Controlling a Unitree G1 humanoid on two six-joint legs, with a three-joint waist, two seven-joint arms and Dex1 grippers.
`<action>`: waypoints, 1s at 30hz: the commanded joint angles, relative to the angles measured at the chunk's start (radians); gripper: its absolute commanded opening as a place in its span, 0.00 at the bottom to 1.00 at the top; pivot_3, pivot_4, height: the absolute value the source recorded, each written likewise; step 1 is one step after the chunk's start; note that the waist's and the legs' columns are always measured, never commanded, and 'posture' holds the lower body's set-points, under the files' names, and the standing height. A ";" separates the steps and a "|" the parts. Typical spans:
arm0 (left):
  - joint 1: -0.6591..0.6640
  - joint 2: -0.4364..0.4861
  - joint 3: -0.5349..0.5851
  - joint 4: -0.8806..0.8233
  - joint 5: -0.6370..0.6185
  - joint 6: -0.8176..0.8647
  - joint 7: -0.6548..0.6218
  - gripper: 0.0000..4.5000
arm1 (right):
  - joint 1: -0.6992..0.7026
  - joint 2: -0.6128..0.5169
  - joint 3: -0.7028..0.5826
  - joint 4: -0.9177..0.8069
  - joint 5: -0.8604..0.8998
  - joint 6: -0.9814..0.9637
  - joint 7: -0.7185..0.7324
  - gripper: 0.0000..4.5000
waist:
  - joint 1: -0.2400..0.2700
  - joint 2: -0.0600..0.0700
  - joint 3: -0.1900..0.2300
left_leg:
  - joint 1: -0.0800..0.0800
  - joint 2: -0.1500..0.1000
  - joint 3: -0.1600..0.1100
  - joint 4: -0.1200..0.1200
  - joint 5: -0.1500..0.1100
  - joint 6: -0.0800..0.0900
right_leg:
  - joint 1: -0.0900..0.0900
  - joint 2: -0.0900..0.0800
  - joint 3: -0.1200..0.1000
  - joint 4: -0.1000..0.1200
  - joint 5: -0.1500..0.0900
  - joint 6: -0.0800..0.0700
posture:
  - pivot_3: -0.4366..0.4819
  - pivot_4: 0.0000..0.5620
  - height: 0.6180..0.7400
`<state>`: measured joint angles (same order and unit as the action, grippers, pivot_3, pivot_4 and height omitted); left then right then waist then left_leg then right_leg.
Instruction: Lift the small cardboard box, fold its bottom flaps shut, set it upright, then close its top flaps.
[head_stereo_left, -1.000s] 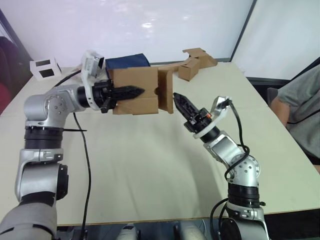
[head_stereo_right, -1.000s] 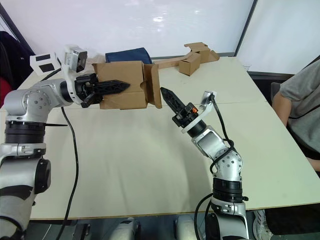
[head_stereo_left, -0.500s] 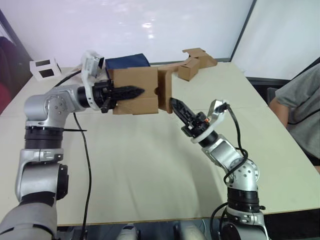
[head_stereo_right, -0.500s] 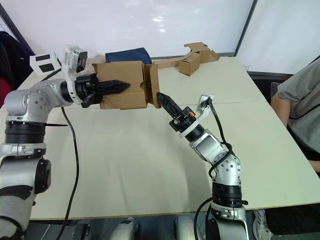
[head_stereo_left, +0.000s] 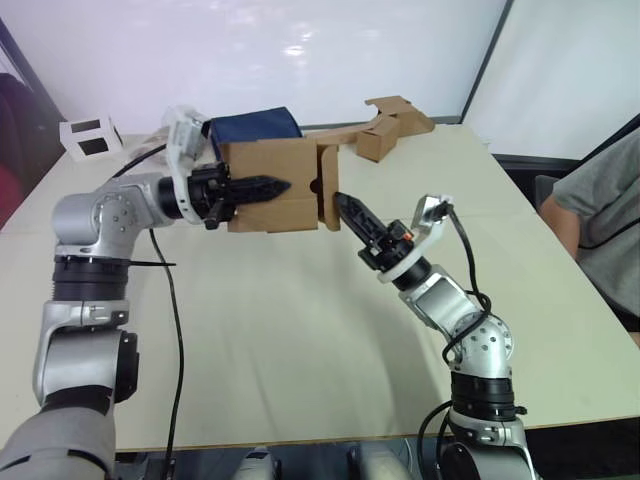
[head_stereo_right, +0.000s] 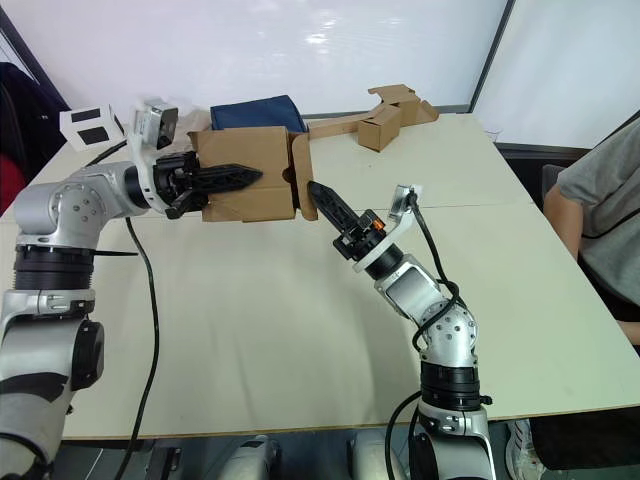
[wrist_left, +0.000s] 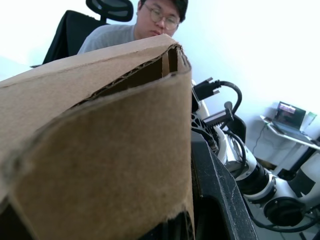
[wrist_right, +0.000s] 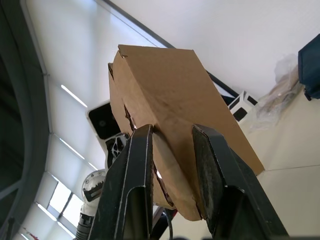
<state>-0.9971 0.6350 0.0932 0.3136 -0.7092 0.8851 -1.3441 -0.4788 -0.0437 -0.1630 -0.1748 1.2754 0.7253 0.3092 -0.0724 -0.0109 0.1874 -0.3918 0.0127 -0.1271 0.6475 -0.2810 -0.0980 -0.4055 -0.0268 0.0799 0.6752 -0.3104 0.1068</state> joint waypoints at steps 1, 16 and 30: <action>-0.011 0.004 0.022 -0.035 -0.021 -0.005 0.000 0.00 | -0.026 0.016 0.017 -0.056 -0.019 -0.022 -0.015 0.27 | 0.000 0.000 0.000 | 0.000 0.000 0.000 0.000 0.000 0.000 | 0.000 0.000 0.000 0.000 0.000 0.000 | 0.48 0.27 1.00; -0.003 -0.007 0.021 -0.036 -0.018 -0.018 0.008 0.00 | -0.045 0.039 0.054 -0.094 0.025 0.019 -0.037 0.27 | 0.000 0.000 0.000 | 0.000 0.000 0.000 0.000 0.000 0.000 | 0.000 0.000 0.000 0.000 0.000 0.000 | 0.48 0.27 1.00; -0.013 -0.030 0.028 -0.014 -0.012 -0.041 0.023 0.00 | -0.022 0.048 0.108 -0.121 -0.023 0.033 -0.024 0.27 | 0.001 0.000 0.000 | 0.000 0.000 0.000 0.000 0.000 0.000 | 0.000 0.000 0.000 0.000 0.000 0.000 | 0.48 0.27 1.00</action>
<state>-0.9940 0.6102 0.1045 0.3138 -0.7085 0.8620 -1.3250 -0.4936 0.0013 -0.1115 -0.2441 1.2569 0.7352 0.2628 -0.0718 -0.0109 0.1874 -0.3918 0.0127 -0.1272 0.6475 -0.2811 -0.0979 -0.4057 -0.0269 0.0799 0.6753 -0.3104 0.1068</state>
